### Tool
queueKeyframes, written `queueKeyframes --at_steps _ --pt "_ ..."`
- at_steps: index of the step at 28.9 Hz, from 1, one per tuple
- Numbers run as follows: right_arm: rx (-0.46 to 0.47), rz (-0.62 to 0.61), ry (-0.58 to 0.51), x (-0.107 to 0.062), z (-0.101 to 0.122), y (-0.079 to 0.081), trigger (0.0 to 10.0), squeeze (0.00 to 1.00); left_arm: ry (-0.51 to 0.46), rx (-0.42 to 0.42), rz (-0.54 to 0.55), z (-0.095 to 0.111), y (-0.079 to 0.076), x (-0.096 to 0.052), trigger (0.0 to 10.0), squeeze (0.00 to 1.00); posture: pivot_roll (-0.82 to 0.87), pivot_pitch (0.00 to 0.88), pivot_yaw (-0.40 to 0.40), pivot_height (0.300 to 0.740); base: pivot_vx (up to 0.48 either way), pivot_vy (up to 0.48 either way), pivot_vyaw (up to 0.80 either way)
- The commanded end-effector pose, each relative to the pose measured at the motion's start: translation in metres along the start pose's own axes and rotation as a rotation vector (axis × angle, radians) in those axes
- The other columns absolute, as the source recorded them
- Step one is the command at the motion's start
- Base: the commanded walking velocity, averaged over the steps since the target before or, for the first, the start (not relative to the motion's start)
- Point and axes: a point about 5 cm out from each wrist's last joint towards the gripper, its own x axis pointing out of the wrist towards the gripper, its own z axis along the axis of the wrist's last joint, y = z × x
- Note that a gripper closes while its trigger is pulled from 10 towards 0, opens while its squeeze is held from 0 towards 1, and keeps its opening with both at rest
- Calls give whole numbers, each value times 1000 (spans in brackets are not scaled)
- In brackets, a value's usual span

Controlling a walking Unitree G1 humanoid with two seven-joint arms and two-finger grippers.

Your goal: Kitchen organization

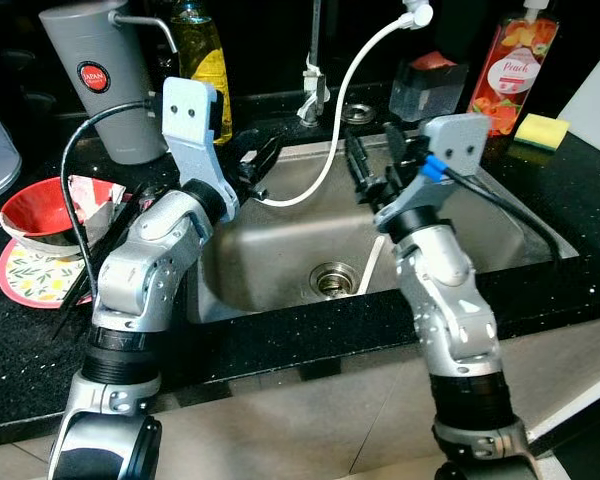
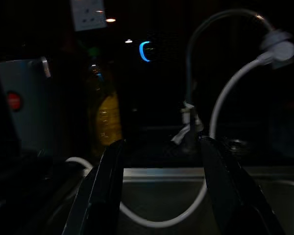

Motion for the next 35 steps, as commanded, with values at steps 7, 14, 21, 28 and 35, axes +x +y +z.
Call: queueKeyframes --at_steps 7,14,21,28,35 --pt "-6 27 53 -6 -6 1 10000 0 143 -4 24 -10 15 -15 10000 0 23 0 55 740 0 0 0" --pt "-20 82 81 -11 -11 10 10000 0 279 18 180 -17 44 -26 10000 0 49 0 51 740 0 0 0" --pt "-26 85 84 -8 -11 10 10000 0 305 32 298 -17 64 -37 10000 0 55 0 46 740 0 0 0" --pt "-47 64 83 -7 -13 7 10000 0 214 97 373 -2 81 -43 10000 0 79 0 39 740 0 0 0" --pt "-61 -32 59 -2 -4 -7 10000 0 -30 113 223 33 55 -38 10000 0 97 0 37 740 0 0 0"
